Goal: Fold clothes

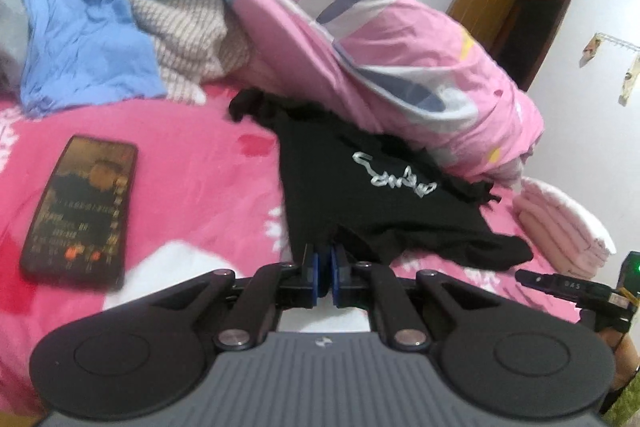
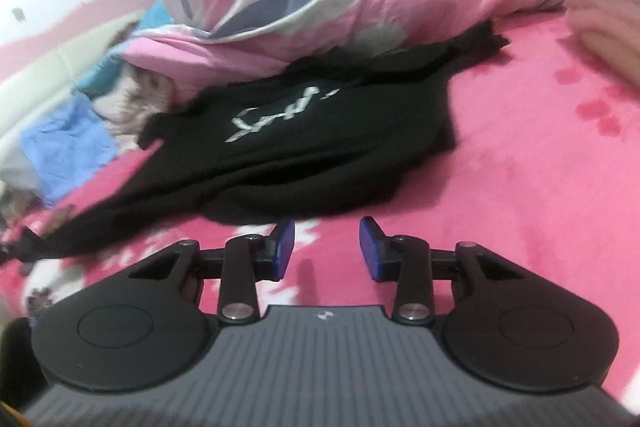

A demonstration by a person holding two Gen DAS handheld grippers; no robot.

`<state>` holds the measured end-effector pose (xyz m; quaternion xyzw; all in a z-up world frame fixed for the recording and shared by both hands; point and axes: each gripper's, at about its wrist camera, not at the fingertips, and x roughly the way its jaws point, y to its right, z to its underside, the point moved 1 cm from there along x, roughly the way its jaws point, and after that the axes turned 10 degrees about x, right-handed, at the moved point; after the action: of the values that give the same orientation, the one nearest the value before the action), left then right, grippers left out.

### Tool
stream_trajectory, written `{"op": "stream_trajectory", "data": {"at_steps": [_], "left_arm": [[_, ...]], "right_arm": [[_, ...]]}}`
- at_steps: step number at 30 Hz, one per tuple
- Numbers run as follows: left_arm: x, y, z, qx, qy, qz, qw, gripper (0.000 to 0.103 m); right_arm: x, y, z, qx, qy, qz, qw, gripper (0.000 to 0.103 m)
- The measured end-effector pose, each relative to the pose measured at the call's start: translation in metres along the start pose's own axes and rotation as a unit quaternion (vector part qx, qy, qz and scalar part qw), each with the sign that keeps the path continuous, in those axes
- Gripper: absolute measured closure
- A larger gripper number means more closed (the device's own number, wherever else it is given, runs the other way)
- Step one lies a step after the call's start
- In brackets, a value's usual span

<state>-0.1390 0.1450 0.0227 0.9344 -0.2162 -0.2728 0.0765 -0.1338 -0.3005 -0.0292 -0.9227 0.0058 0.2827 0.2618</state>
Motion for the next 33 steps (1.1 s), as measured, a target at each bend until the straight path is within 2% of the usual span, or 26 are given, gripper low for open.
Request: {"op": "stream_trajectory", "data": {"at_steps": [5,10,11,12,13,14,15,22,29,33], "left_arm": [[0.006,-0.005,-0.001,-0.011,0.007,0.003,0.9999,0.096],[0.009,-0.012,0.004,-0.026,-0.001,-0.003,0.9997,0.096],[0.01,-0.012,0.005,-0.029,-0.002,-0.004,0.9996,0.096],[0.01,-0.013,0.006,-0.03,-0.003,-0.005,0.9995,0.096],[0.011,-0.014,0.007,-0.032,-0.004,-0.006,0.9995,0.096],[0.013,-0.014,0.008,-0.033,-0.007,-0.006,0.9994,0.096],[0.015,-0.014,0.009,-0.031,-0.011,-0.007,0.9994,0.096],[0.012,-0.014,0.012,-0.014,-0.013,-0.003,0.9998,0.096],[0.01,-0.006,0.014,0.013,-0.015,0.032,0.9993,0.096],[0.012,0.002,0.018,0.047,-0.041,0.046,0.997,0.096]], "right_arm": [[0.025,0.013,-0.017,0.024,-0.012,-0.003,1.0,0.065],[0.049,0.027,-0.034,0.047,-0.024,-0.005,0.999,0.065],[0.054,0.03,-0.037,0.052,-0.027,-0.006,0.998,0.07],[0.059,0.032,-0.041,0.057,-0.029,-0.007,0.998,0.08],[0.064,0.035,-0.044,0.061,-0.032,-0.007,0.998,0.085],[0.064,0.036,-0.046,0.071,-0.031,-0.011,0.997,0.095],[0.065,0.037,-0.048,0.08,-0.03,-0.016,0.996,0.099],[-0.007,0.028,-0.069,0.088,-0.005,-0.045,0.995,0.1],[-0.087,0.056,-0.077,0.132,-0.006,-0.016,0.991,0.1],[-0.091,0.076,-0.055,0.159,-0.046,0.019,0.986,0.1]]}}
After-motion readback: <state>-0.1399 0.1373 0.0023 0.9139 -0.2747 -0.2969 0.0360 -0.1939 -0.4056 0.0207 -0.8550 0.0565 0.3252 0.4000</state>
